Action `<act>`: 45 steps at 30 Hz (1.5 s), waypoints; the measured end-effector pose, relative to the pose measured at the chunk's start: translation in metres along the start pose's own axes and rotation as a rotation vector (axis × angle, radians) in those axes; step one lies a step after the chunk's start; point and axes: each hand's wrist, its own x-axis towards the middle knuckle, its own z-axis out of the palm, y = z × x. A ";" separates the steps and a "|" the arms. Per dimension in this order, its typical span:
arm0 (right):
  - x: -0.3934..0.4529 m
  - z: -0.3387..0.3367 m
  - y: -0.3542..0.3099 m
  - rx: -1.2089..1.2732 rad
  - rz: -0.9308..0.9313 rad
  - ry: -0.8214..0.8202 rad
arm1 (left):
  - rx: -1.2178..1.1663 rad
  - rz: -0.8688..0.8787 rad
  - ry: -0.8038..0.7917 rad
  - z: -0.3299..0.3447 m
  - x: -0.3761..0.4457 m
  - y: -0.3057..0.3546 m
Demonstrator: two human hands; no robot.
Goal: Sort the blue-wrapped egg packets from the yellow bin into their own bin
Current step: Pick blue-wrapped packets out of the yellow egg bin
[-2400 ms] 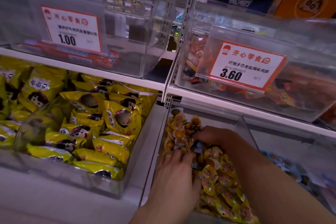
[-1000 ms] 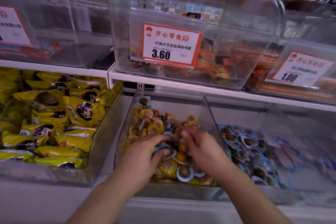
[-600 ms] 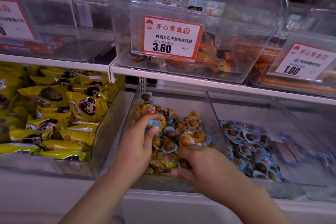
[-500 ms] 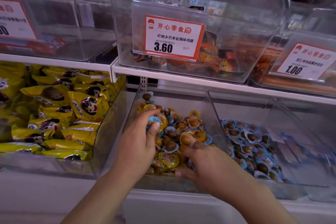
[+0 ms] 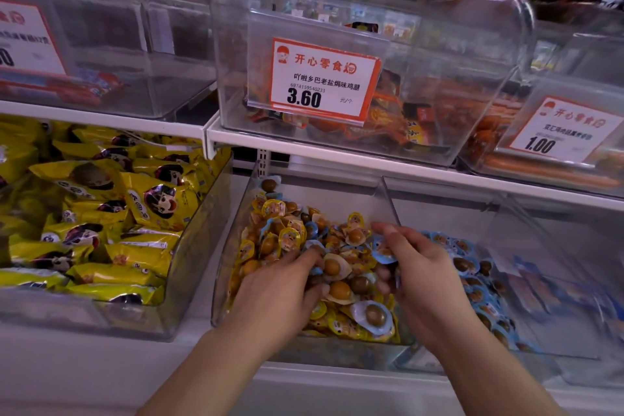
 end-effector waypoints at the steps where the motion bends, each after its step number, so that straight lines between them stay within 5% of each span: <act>1: 0.000 0.000 -0.001 0.094 0.073 -0.030 | -0.048 -0.023 0.009 -0.002 0.000 -0.001; 5: 0.000 0.005 0.001 0.192 0.175 -0.112 | -0.222 -0.139 0.074 -0.005 0.000 -0.001; 9: -0.006 0.018 0.005 0.217 0.267 -0.072 | -0.583 -0.253 0.312 -0.019 0.006 0.009; 15: -0.021 0.042 0.002 0.596 0.509 -0.432 | -0.558 0.004 0.285 -0.018 -0.001 0.042; 21: -0.017 0.045 0.007 0.544 0.516 -0.270 | -0.888 -0.316 0.505 -0.004 0.008 0.045; 23: -0.018 0.045 0.007 0.537 0.536 -0.300 | -0.797 -0.263 0.546 -0.005 0.005 0.049; 27: -0.025 0.049 0.004 0.632 0.538 -0.323 | -0.323 0.073 0.388 -0.003 -0.002 0.057; 32: -0.023 0.040 -0.004 0.588 0.325 -0.179 | -0.046 0.102 0.248 0.001 -0.001 0.060; 35: -0.021 0.029 -0.002 0.453 0.155 -0.107 | -0.229 0.165 0.259 0.004 -0.001 0.065; 39: -0.013 0.009 -0.009 0.468 0.180 -0.059 | -0.658 0.110 0.222 0.004 -0.001 0.069; 45: 0.006 -0.017 -0.018 0.516 0.036 0.081 | -0.517 0.047 0.163 0.018 0.003 0.068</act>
